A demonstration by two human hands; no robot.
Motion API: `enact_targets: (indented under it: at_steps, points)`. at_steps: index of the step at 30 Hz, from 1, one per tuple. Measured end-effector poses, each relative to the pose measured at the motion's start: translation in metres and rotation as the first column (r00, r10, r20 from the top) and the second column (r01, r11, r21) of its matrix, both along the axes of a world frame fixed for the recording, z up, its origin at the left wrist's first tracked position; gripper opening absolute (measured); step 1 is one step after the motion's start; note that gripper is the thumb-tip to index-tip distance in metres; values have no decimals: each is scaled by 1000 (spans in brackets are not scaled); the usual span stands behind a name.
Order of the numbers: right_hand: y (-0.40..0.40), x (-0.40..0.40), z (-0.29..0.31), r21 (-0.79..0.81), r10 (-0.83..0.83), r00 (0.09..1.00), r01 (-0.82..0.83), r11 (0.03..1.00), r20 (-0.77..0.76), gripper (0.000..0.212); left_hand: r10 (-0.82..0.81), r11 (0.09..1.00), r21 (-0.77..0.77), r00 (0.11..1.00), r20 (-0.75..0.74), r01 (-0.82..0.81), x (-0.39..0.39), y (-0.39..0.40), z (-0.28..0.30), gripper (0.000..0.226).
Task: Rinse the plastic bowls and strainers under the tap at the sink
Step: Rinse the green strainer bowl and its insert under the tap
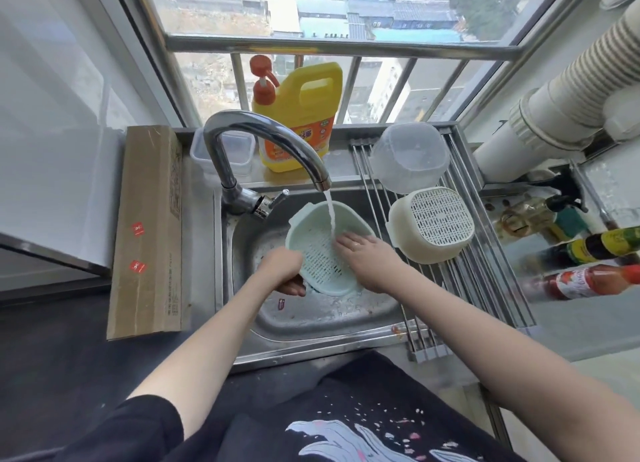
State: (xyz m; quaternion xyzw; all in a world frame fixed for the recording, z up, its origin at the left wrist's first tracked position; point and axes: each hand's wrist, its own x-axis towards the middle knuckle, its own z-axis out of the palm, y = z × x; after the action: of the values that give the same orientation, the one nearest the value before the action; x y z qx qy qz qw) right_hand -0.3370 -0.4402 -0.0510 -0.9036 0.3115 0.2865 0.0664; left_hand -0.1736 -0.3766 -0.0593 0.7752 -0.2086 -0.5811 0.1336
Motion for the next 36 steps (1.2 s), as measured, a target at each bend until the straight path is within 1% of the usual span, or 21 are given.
enact_targets:
  at_steps: [3, 6, 8, 9, 11, 12, 14, 15, 16, 17, 19, 21, 23, 25, 28, 29, 30, 32, 34, 35, 36]
  points:
    - [-2, 7, -7, -197, 236, 942, -285, 938, -238, 69, -53, 997, -47, 993, 109, 59, 4, -2, 9, 27]
    - [-2, 13, -7, -331, 230, 875, -387, 861, -425, 75, -69, 996, -43, 982, 177, 78, 17, 1, 8, 29]
    - [3, 17, -12, -326, 228, 883, -376, 868, -410, 75, -48, 991, -106, 957, 287, 82, 27, 3, 4, 23]
    - [6, 19, -15, -264, 219, 914, -317, 911, -340, 73, -35, 987, -137, 934, 356, 89, 31, 3, 3, 21]
    - [15, 21, -19, -42, 119, 983, -125, 991, -139, 73, -16, 977, -180, 888, 459, 111, 36, 5, -2, 21]
    - [19, 21, -18, 85, 53, 995, -46, 995, -79, 75, -14, 974, -190, 869, 495, 124, 37, 5, -5, 25]
    - [25, 21, -14, 303, -63, 998, 68, 951, -25, 81, 4, 971, -205, 846, 533, 125, 38, 9, -11, 27]
    - [27, 19, -13, 355, -103, 995, 101, 929, -12, 84, 4, 971, -204, 843, 539, 126, 37, 10, -12, 27]
    - [28, 17, -13, 354, -110, 994, 103, 930, 0, 84, -3, 971, -201, 844, 536, 132, 36, 11, -12, 27]
    - [27, 15, -14, 299, -89, 996, 80, 951, 17, 83, -15, 971, -195, 849, 528, 138, 35, 10, -11, 27]
    - [20, 13, -17, 72, 19, 999, -22, 997, 51, 73, -34, 969, -194, 862, 506, 152, 33, 8, -9, 26]
    - [11, 17, -17, -150, 114, 993, -114, 982, -6, 65, -87, 970, -163, 887, 454, 179, 30, 6, -7, 23]
    - [6, 25, -12, -271, 109, 988, -136, 953, -111, 66, -85, 974, -159, 916, 392, 159, 24, 6, -2, 24]
    - [14, 31, -11, -337, 10, 984, -72, 939, -181, 72, 15, 982, -184, 954, 301, 43, 22, 1, 2, 25]
    - [35, 41, -19, -240, -247, 961, 213, 947, -124, 85, 248, 965, -105, 967, 50, -242, 23, -7, -3, 24]
    - [40, 45, -19, -175, -284, 954, 264, 949, -99, 77, 307, 949, -74, 952, -17, -307, 21, -7, -6, 25]
    - [45, 49, -16, -115, -272, 959, 262, 958, -78, 58, 341, 936, -67, 937, -73, -346, 17, -6, -10, 28]
    - [52, 55, -5, -16, -201, 979, 200, 980, -34, 16, 366, 921, -87, 920, -143, -380, 10, -3, -17, 35]
    - [56, 54, 1, 89, -191, 982, 188, 978, 15, 20, 342, 930, -86, 928, -148, -356, 9, -2, -24, 38]
    - [55, 49, -2, 169, -238, 969, 225, 960, 62, 20, 309, 945, -66, 940, -142, -320, 11, -2, -25, 36]
    - [52, 45, -2, 302, -359, 923, 305, 903, 140, 21, 274, 959, -35, 949, -153, -283, 13, -1, -25, 34]
